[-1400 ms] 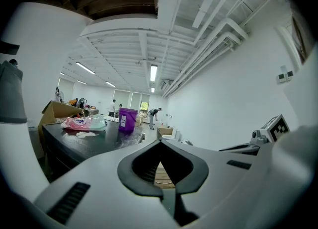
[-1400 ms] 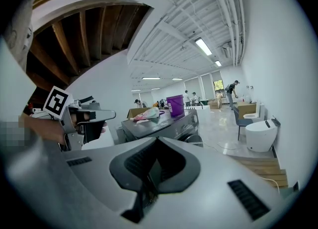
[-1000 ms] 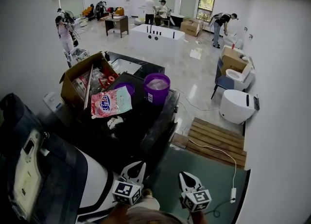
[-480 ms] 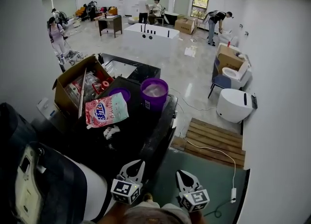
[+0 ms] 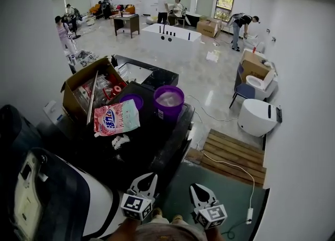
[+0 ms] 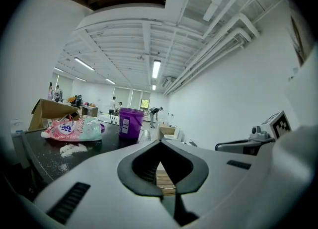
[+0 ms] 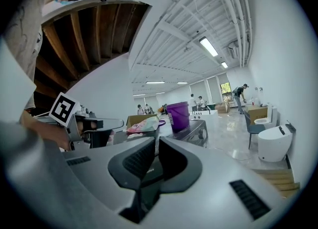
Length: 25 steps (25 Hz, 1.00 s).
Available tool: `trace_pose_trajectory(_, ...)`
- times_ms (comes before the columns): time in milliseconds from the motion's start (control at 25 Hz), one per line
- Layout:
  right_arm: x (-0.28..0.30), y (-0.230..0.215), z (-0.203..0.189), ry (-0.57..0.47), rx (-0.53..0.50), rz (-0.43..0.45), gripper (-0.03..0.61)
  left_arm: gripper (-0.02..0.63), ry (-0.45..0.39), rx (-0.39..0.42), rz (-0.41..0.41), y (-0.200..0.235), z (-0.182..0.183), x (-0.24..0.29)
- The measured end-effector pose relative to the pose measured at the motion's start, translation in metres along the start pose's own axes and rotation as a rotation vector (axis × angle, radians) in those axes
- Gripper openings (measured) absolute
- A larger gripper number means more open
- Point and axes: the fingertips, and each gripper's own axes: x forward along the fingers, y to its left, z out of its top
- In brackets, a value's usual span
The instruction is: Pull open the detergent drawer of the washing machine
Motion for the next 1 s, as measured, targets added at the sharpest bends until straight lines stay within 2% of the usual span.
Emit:
trace_pose_trajectory(440, 0.016, -0.011, 0.007, -0.008, 0.147, 0.109, 0.215, 0.02, -0.008, -0.003, 0.053, -0.004, 0.0, 0.005)
trace_pose_trajectory(600, 0.018, -0.016, 0.002, 0.003, 0.167, 0.141, 0.256, 0.02, -0.009, -0.012, 0.067, -0.003, 0.001, 0.004)
trace_pose_trajectory(800, 0.025, -0.021, -0.004, 0.015, 0.243, 0.171, 0.374, 0.02, -0.008, -0.02, 0.078, -0.003, -0.001, 0.004)
trace_pose_trajectory(1000, 0.032, -0.019, -0.017, 0.022, 0.344, 0.231, 0.413, 0.02, -0.003, -0.024, 0.095, 0.001, -0.003, 0.002)
